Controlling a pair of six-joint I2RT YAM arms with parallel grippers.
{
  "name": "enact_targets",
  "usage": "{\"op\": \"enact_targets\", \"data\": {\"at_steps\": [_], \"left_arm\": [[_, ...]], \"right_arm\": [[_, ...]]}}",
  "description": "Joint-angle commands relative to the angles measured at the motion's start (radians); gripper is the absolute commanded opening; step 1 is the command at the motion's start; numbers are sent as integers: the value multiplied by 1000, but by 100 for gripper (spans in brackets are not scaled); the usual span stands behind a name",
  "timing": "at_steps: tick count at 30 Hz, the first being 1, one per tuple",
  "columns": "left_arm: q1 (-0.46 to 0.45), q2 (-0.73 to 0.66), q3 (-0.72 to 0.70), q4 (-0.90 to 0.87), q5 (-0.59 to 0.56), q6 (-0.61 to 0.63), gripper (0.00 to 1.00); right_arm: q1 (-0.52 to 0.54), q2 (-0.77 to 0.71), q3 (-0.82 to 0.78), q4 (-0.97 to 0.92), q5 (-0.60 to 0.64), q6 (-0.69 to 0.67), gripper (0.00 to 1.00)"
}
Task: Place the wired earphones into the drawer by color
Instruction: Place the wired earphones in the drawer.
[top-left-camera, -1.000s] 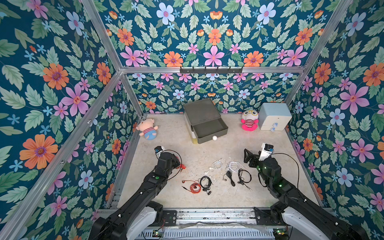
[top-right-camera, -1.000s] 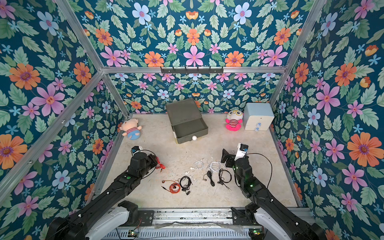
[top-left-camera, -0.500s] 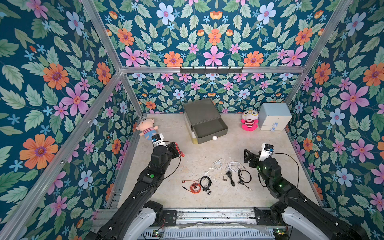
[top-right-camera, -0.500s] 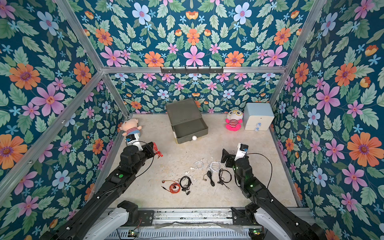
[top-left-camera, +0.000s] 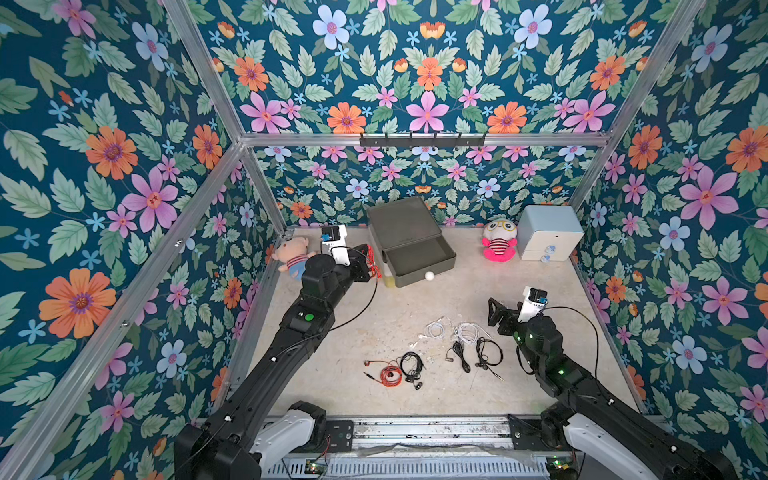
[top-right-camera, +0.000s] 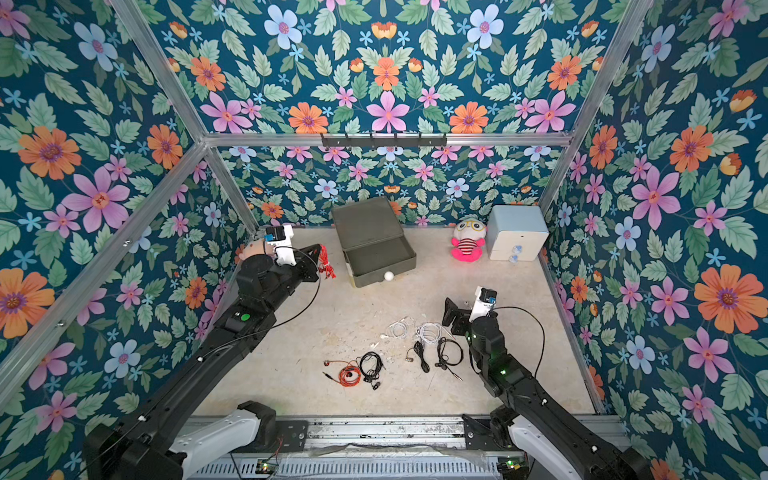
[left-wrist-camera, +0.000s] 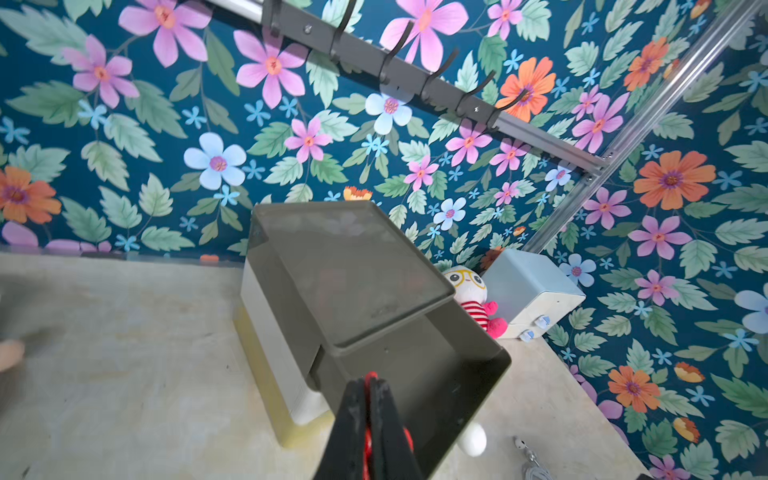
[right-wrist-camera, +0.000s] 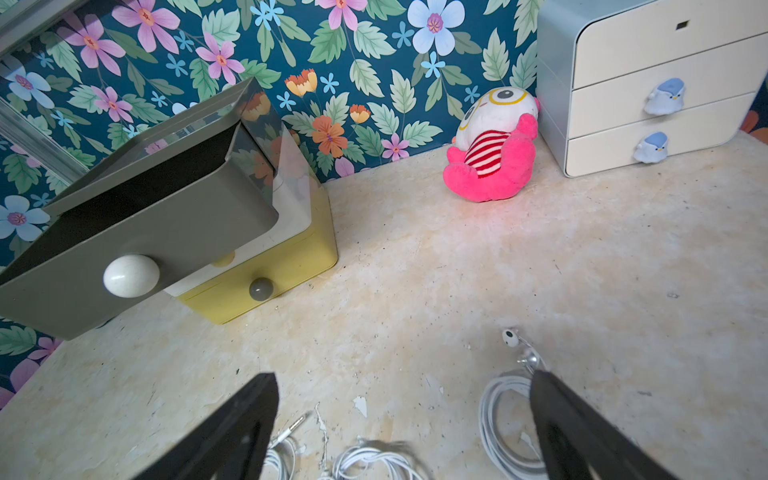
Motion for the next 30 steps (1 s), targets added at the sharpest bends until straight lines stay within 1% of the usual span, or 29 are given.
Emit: {"op": "enact_targets", "data": {"at_steps": [1, 6, 10, 13, 17, 23, 30], "left_arm": [[-2, 50, 62, 64, 46, 106, 0], [-8, 129, 149, 87, 51, 183, 0], [-24, 200, 222, 71, 65, 248, 0], [-41, 256, 283, 35, 81, 295, 0], [-80, 336, 369, -37, 70, 363, 0], [-148, 441, 488, -150, 17, 464, 0], [-217, 536, 577, -248, -75, 566, 0]], "right_arm": [[0, 3, 0, 39, 4, 0, 99], [1, 7, 1, 39, 4, -2, 99], [0, 6, 0, 41, 4, -2, 99], [1, 6, 0, 40, 2, -2, 99], [0, 4, -2, 41, 4, -2, 99], [0, 1, -2, 39, 4, -3, 99], [1, -3, -3, 36, 7, -3, 99]]}}
